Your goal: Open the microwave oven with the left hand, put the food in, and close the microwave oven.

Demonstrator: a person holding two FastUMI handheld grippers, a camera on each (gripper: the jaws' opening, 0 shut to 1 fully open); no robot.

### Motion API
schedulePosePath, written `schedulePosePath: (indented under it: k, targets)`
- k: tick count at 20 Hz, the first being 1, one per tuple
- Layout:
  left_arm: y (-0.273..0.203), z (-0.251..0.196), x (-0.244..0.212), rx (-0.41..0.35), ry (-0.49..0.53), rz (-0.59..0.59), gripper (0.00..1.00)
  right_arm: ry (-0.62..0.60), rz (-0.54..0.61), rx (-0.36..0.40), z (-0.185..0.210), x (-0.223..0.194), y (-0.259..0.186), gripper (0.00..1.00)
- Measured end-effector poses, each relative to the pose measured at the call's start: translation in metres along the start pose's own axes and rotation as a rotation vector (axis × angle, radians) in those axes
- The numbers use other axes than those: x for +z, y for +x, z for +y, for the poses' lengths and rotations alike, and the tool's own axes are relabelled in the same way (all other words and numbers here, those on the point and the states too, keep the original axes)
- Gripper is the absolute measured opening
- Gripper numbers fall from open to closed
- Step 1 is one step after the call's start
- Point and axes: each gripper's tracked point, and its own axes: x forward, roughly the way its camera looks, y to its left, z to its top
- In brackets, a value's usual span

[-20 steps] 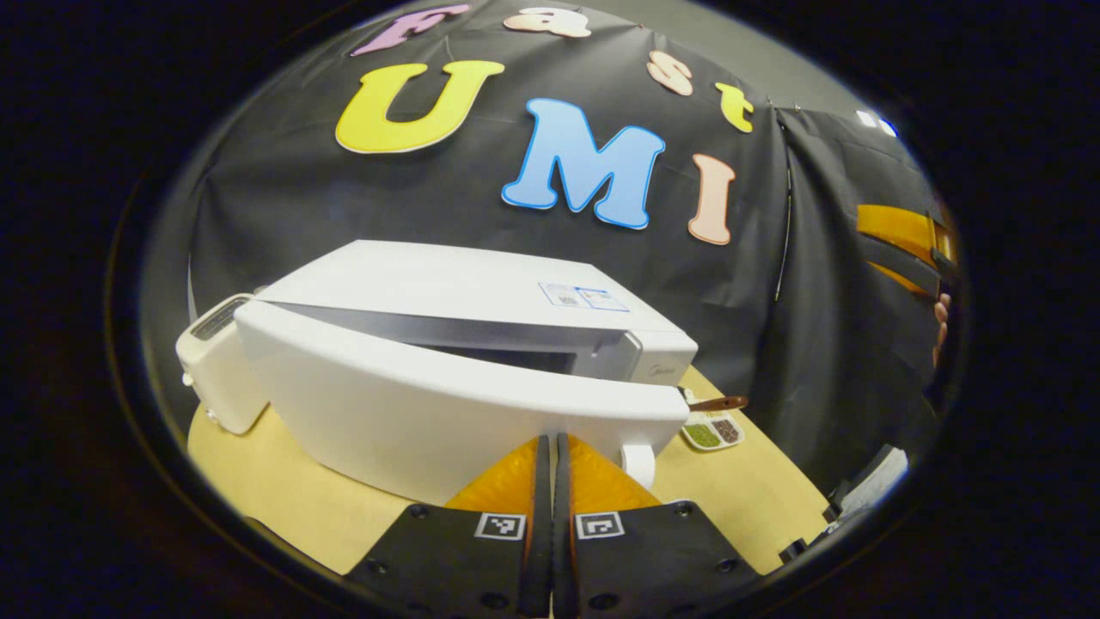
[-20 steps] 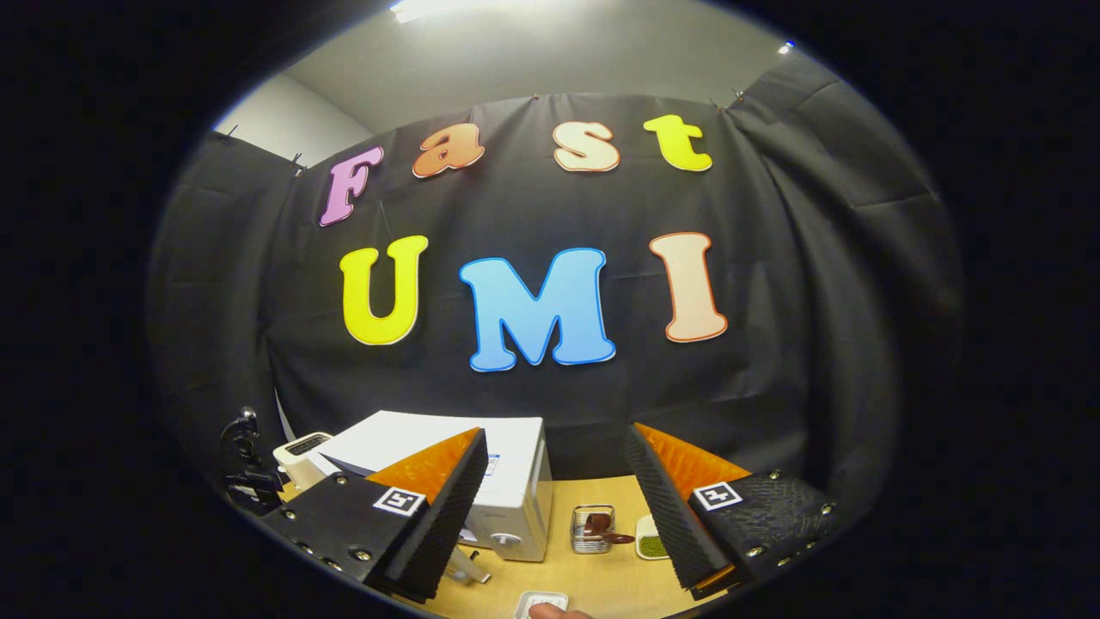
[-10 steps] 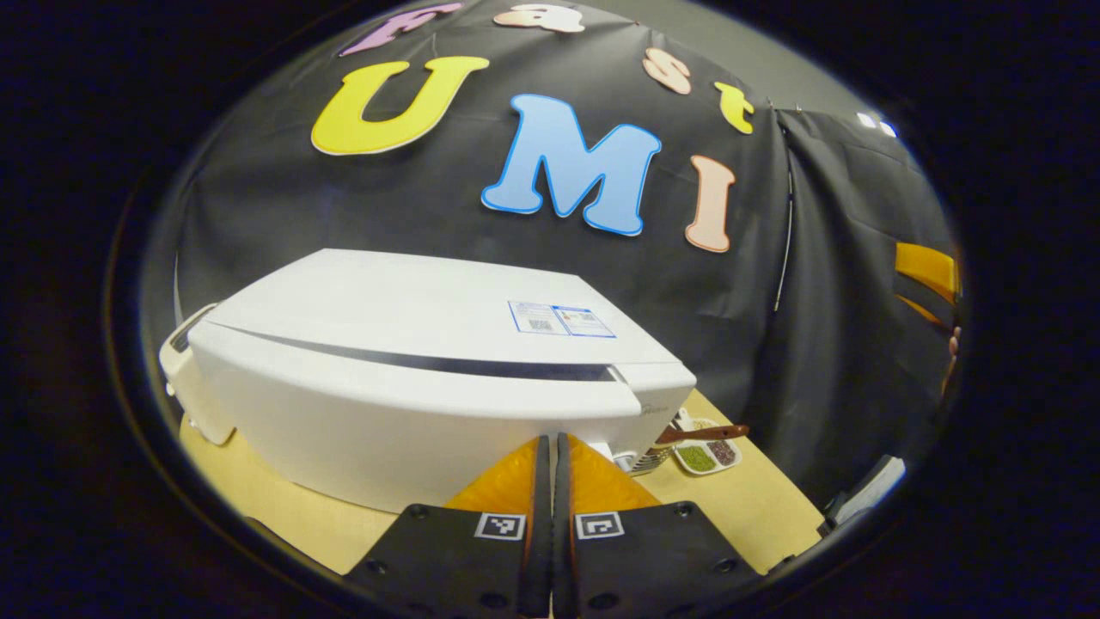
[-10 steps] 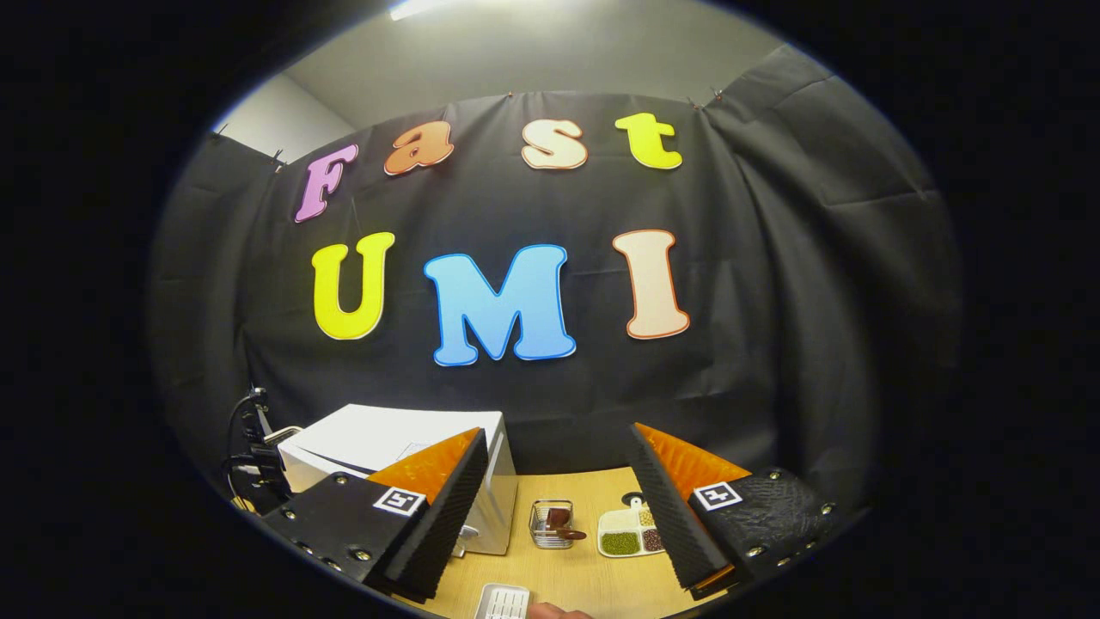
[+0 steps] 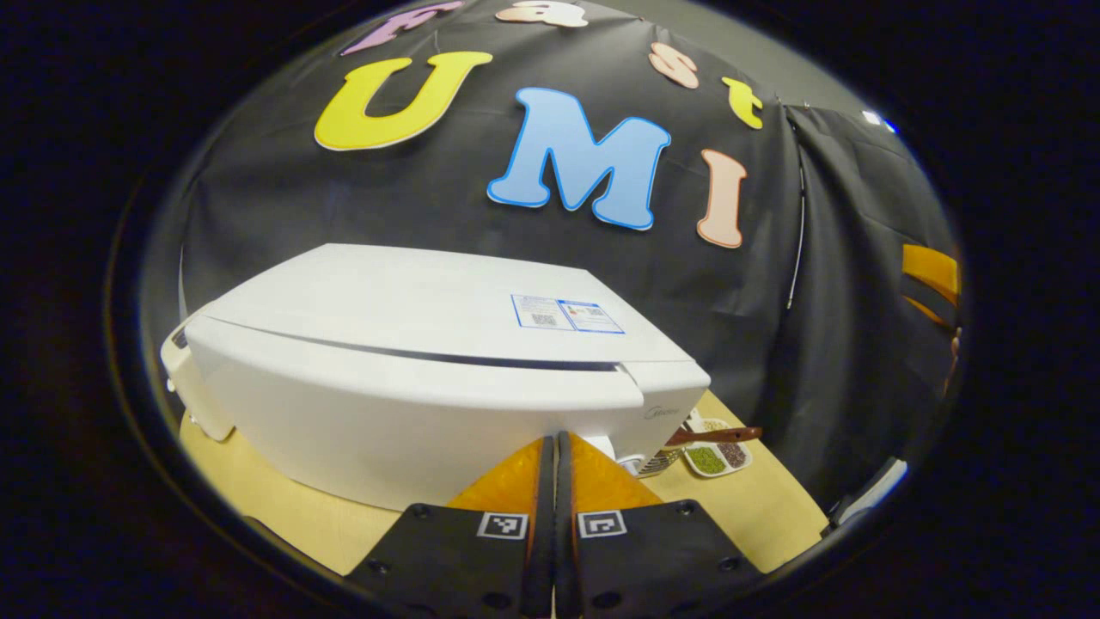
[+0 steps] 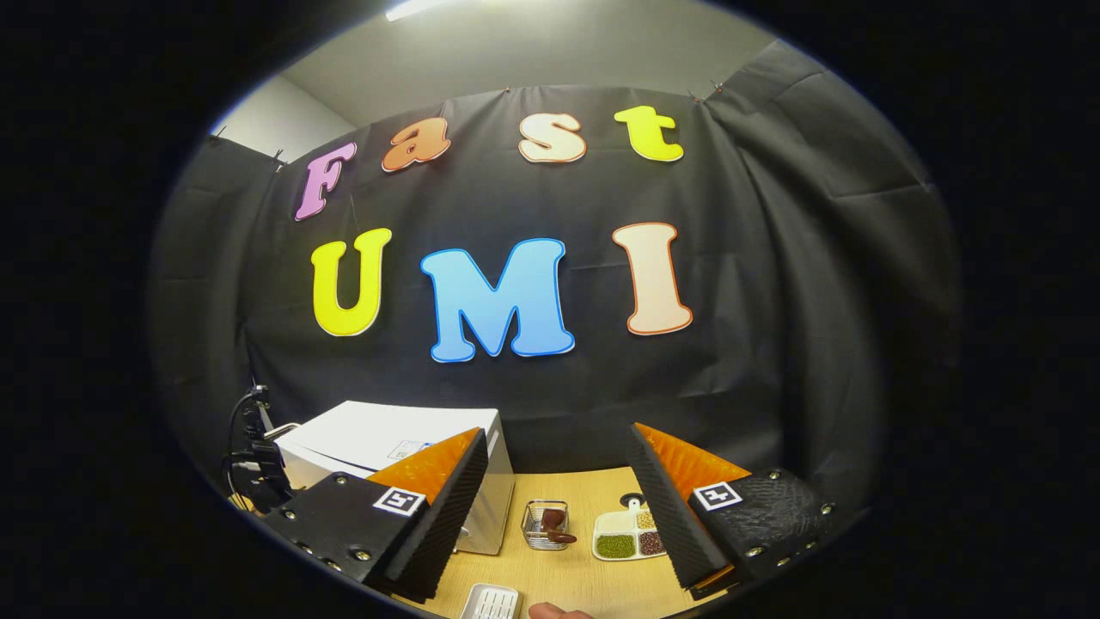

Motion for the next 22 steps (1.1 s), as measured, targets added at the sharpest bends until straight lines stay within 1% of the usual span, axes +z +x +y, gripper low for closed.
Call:
schedulePosePath:
  k: [1,2,9,11,13,15,16,18,19,20,21,22]
  targets:
    - [0.000,0.001,0.001,0.000,0.003,-0.001,0.05,0.001,0.001,0.002,-0.001,-0.001,0.001,0.98]
    - [0.000,0.001,0.001,0.003,0.001,-0.003,0.07,0.004,0.000,0.005,-0.002,-0.001,0.001,0.98]
    - [0.007,0.002,0.005,0.028,0.017,-0.022,0.07,0.006,0.004,0.008,0.001,-0.003,-0.008,0.98]
    - [0.008,0.000,0.003,0.018,-0.009,0.000,0.07,-0.008,0.007,0.005,0.003,-0.003,-0.014,0.98]
    - [0.006,0.004,0.006,0.033,0.066,-0.011,0.08,-0.018,0.001,0.000,0.007,-0.001,-0.019,0.98]
    - [-0.006,-0.001,0.032,0.030,0.088,-0.061,0.08,-0.015,-0.001,0.000,0.017,0.000,-0.025,0.98]
    - [-0.020,-0.002,0.050,0.032,0.091,-0.100,0.07,-0.012,-0.006,0.000,0.022,0.004,-0.026,0.98]
    - [-0.058,-0.004,0.089,0.049,0.108,-0.186,0.07,-0.008,-0.019,0.000,0.034,0.011,-0.028,0.98]
    - [-0.083,-0.002,0.111,0.068,0.115,-0.237,0.07,-0.005,-0.032,0.006,0.043,0.017,-0.029,0.98]
    - [-0.113,-0.003,0.130,0.070,0.118,-0.284,0.09,-0.001,-0.047,0.010,0.052,0.023,-0.029,1.00]
    - [-0.144,-0.004,0.151,0.086,0.121,-0.344,0.39,0.002,-0.062,0.016,0.061,0.028,-0.031,0.98]
    - [-0.165,0.001,0.166,0.106,0.130,-0.386,0.70,0.004,-0.072,0.024,0.070,0.032,-0.035,0.98]
